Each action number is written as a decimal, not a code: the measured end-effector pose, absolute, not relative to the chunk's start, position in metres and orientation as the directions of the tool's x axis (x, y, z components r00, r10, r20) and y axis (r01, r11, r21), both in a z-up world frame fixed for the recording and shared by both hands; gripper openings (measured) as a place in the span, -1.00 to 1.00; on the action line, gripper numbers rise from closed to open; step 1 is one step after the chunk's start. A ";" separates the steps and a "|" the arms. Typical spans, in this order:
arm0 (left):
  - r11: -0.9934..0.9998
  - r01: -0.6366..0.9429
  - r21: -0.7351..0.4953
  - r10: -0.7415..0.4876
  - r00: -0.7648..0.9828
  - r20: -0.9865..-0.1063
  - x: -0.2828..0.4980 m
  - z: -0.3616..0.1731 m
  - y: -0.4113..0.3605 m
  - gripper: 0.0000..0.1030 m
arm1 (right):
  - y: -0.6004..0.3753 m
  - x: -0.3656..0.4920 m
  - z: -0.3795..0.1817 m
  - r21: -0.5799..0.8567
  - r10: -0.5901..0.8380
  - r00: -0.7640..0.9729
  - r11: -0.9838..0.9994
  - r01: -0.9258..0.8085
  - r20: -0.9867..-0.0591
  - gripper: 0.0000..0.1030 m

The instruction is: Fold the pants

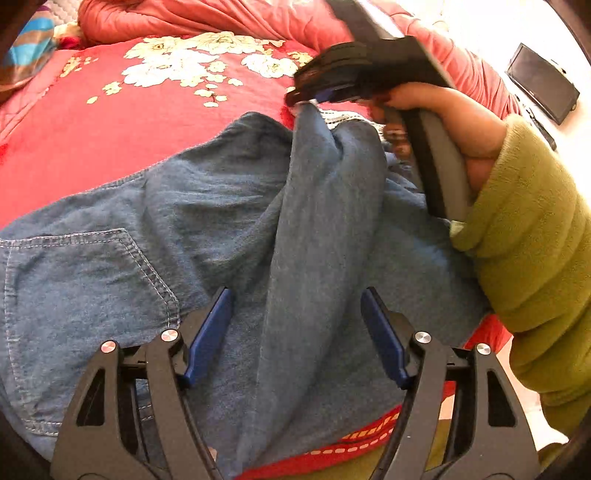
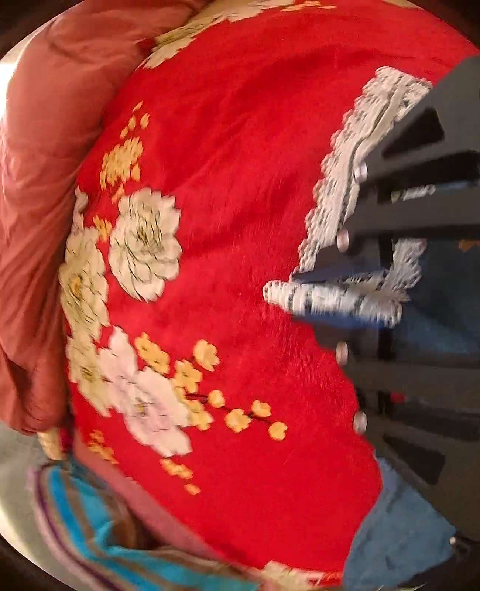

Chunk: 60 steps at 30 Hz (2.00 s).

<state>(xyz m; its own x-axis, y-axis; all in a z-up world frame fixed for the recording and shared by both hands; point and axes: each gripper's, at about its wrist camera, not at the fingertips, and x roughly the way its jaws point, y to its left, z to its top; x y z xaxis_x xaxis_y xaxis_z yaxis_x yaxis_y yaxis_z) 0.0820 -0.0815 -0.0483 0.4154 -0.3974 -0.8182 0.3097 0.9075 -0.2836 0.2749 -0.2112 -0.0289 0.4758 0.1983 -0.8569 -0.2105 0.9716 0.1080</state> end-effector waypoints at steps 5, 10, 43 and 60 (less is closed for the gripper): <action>0.904 0.303 -0.301 -0.411 0.428 -0.805 0.080 -0.045 -0.079 0.25 | -0.245 0.244 0.003 0.158 0.240 0.538 0.968 -0.193 -0.808 -0.79; 0.907 0.308 -0.289 -0.406 0.450 -0.795 0.074 -0.039 -0.080 0.26 | -0.283 0.208 0.032 0.201 0.259 0.594 0.966 -0.164 -0.761 -0.79; 0.847 0.530 -0.027 -0.327 0.481 -0.814 0.016 -0.023 -0.111 -0.98 | -0.384 -0.018 0.013 0.340 0.284 0.477 0.940 0.035 -0.832 -0.79; 0.857 0.499 -0.127 -0.369 0.423 -0.827 0.016 -0.022 -0.089 -0.54 | -0.420 -0.020 0.001 0.355 0.281 0.482 0.932 0.069 -0.830 -0.40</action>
<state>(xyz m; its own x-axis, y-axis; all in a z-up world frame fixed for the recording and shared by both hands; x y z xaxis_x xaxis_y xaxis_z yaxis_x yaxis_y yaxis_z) 0.0163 -0.0888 -0.0215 0.4234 -0.3693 -0.8273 0.4988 0.8573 -0.1274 -0.0204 -0.4200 0.0012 0.4825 0.2808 -0.8297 0.0687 0.9322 0.3554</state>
